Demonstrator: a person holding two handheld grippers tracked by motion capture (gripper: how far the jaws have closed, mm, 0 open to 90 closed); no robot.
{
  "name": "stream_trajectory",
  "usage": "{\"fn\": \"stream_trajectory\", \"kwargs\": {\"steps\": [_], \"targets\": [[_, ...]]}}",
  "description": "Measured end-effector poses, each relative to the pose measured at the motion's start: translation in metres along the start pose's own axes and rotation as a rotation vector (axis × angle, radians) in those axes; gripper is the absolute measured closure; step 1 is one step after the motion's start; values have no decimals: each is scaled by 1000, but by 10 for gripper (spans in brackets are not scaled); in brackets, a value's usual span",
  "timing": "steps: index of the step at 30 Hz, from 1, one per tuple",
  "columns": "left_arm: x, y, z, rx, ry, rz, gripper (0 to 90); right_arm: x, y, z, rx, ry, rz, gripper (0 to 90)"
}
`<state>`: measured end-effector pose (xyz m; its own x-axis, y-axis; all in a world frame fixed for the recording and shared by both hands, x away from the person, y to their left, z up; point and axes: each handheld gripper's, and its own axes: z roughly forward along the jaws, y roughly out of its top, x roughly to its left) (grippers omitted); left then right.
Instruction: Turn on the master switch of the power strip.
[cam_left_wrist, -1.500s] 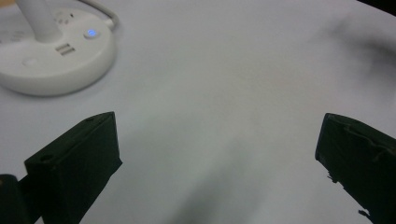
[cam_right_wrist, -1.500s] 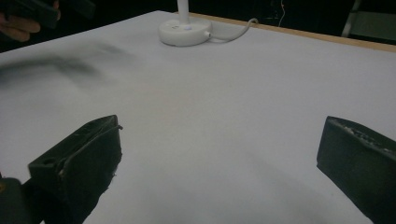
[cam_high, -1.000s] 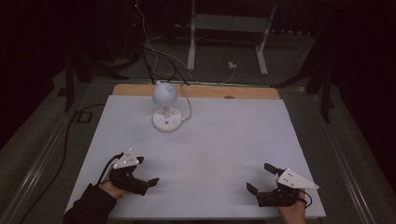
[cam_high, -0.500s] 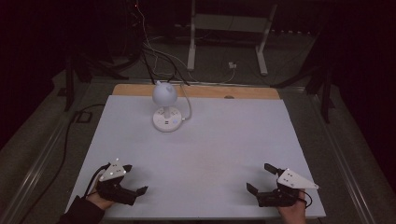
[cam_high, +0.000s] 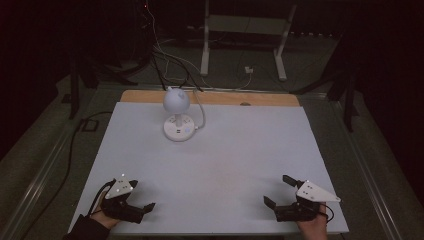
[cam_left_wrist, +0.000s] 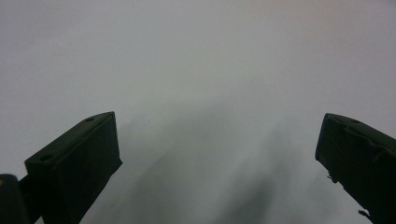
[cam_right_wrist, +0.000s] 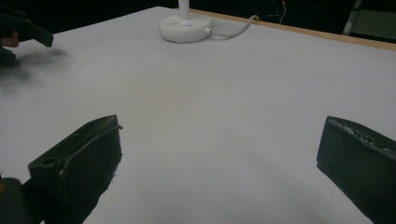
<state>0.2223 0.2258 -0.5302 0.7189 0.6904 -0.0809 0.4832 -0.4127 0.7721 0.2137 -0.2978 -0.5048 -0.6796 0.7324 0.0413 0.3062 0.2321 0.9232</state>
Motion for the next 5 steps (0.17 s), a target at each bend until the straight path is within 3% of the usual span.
{"fn": "stream_trajectory", "kwargs": {"steps": [5], "targets": [[0,0,0,-2,-5,1,4,0,0,0,2,1,2,0]]}}
